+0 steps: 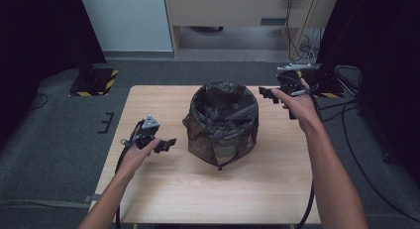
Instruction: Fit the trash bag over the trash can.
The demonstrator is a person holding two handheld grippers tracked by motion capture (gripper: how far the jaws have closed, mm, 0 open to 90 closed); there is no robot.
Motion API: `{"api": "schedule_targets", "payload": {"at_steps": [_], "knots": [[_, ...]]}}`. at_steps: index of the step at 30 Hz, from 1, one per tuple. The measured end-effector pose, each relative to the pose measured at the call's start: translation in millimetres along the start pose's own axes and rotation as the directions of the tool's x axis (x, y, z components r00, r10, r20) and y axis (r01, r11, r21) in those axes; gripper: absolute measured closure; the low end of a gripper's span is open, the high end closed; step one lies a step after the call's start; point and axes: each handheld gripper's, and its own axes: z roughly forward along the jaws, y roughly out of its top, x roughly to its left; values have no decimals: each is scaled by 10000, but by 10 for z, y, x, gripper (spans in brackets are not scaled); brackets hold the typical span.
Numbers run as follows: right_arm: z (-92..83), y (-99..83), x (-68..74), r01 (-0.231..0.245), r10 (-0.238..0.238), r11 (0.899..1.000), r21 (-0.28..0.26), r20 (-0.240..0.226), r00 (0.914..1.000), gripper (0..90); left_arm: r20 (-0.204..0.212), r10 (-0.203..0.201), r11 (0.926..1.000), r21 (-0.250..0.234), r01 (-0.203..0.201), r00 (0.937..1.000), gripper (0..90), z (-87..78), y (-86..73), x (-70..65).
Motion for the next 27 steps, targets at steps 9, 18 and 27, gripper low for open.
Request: {"api": "schedule_targets", "payload": {"at_steps": [9, 18, 27], "knots": [[-78, -149, -99, -318, 317, 9995, 4, 394, 9987, 73, -49, 244, 9988, 434, -242, 9997, 27, 55, 33, -22], [53, -430, -203, -1003, 1003, 9950, -17, 371, 9943, 74, -51, 176, 9983, 559, -173, 9998, 27, 153, 42, -121], [224, -622, -204, -1316, 1316, 9913, 0, 244, 9910, 69, -108, 144, 9977, 668, -137, 9998, 26, 189, 42, -175]]}}
